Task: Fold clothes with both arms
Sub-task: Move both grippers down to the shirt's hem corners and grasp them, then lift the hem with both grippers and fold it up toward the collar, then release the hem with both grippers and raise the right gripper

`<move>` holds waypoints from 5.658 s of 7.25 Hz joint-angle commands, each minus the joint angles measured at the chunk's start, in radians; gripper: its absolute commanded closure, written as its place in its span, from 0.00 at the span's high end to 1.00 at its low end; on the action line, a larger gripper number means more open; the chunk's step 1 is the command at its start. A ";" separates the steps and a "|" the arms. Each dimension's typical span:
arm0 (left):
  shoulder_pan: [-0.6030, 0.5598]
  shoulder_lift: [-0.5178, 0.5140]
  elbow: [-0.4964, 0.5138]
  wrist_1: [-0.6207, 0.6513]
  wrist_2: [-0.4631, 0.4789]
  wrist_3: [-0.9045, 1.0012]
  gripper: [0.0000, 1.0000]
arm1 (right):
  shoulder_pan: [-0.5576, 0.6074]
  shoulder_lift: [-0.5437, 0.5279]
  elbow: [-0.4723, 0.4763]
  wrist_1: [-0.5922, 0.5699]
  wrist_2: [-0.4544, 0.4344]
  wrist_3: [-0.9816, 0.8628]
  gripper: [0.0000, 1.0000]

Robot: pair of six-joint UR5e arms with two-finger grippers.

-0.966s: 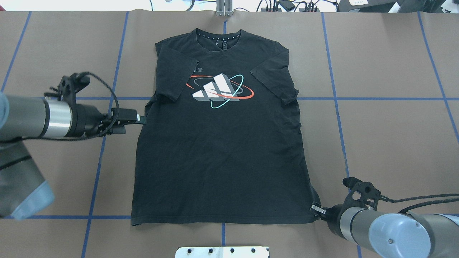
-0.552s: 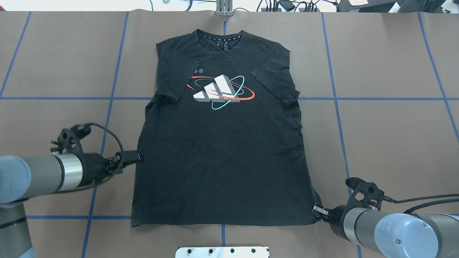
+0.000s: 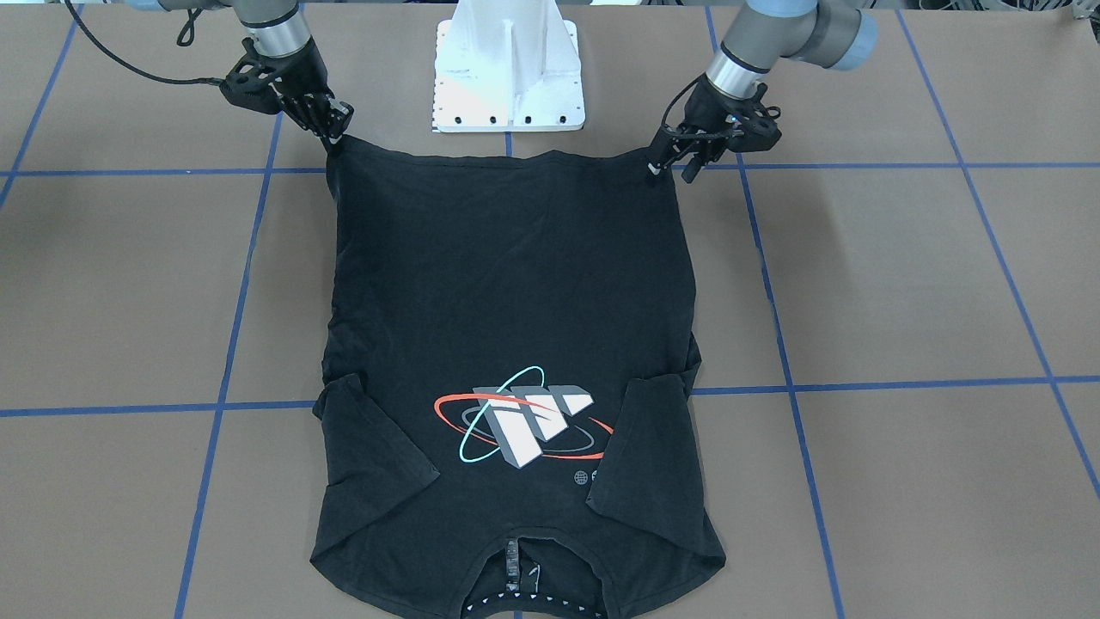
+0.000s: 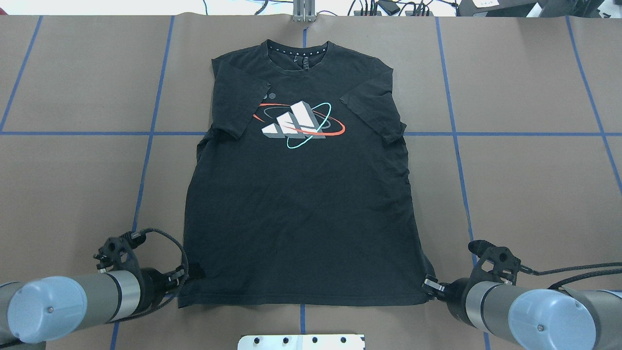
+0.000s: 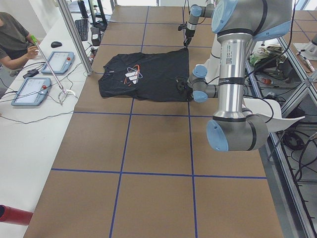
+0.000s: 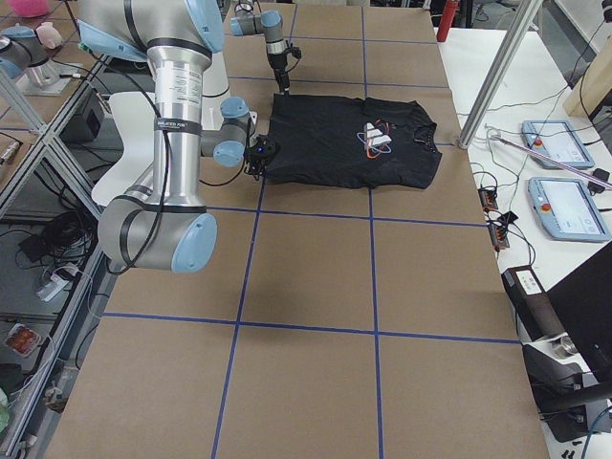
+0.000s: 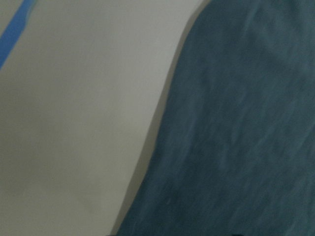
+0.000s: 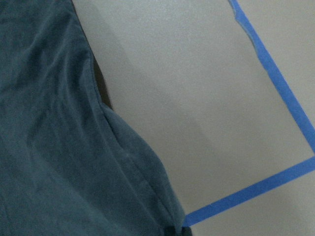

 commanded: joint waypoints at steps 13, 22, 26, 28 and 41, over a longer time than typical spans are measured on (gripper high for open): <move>0.050 0.044 -0.106 0.103 -0.004 -0.021 0.00 | 0.001 0.001 0.001 0.000 0.001 0.000 0.00; -0.364 -0.207 -0.225 0.225 -0.191 0.157 0.00 | 0.545 0.211 0.037 -0.162 0.570 0.006 0.00; -0.596 -0.437 0.155 0.201 -0.223 0.316 0.00 | 0.721 0.553 -0.356 -0.339 0.578 -0.303 0.00; -0.662 -0.460 0.301 0.089 -0.221 0.385 0.00 | 0.774 0.626 -0.488 -0.337 0.561 -0.391 0.00; -0.714 -0.588 0.760 -0.278 -0.217 0.469 0.62 | 0.772 0.877 -0.882 -0.198 0.449 -0.385 0.68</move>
